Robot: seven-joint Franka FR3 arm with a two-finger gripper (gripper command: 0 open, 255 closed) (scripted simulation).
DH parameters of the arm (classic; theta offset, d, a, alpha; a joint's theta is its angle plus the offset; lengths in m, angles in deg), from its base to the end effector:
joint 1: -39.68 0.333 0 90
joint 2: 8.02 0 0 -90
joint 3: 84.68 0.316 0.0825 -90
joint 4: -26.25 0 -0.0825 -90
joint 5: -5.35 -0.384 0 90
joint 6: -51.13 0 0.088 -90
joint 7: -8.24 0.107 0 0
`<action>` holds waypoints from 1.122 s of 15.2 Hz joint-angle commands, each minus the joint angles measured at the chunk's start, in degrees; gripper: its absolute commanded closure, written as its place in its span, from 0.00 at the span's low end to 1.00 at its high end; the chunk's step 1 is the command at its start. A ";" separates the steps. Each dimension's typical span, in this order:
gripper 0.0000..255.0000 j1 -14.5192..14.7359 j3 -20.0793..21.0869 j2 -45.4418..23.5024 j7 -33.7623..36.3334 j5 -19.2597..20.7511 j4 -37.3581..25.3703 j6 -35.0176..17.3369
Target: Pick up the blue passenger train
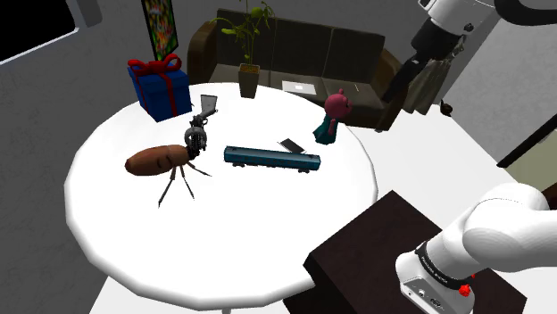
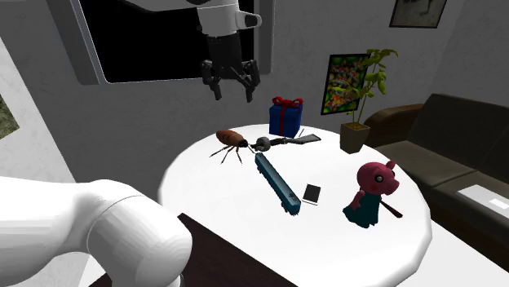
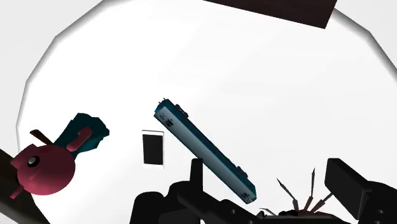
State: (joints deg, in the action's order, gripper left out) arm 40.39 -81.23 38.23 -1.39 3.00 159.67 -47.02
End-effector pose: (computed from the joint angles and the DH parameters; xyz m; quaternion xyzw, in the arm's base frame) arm 0.3139 0.0335 0.6235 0.9892 0.1114 0.0950 0.0066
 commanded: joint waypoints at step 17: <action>0.00 2.63 -5.38 -28.65 -17.44 1.14 0.60 -24.53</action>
State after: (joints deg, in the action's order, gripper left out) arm 42.82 -86.40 11.27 -17.71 4.18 160.43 -70.31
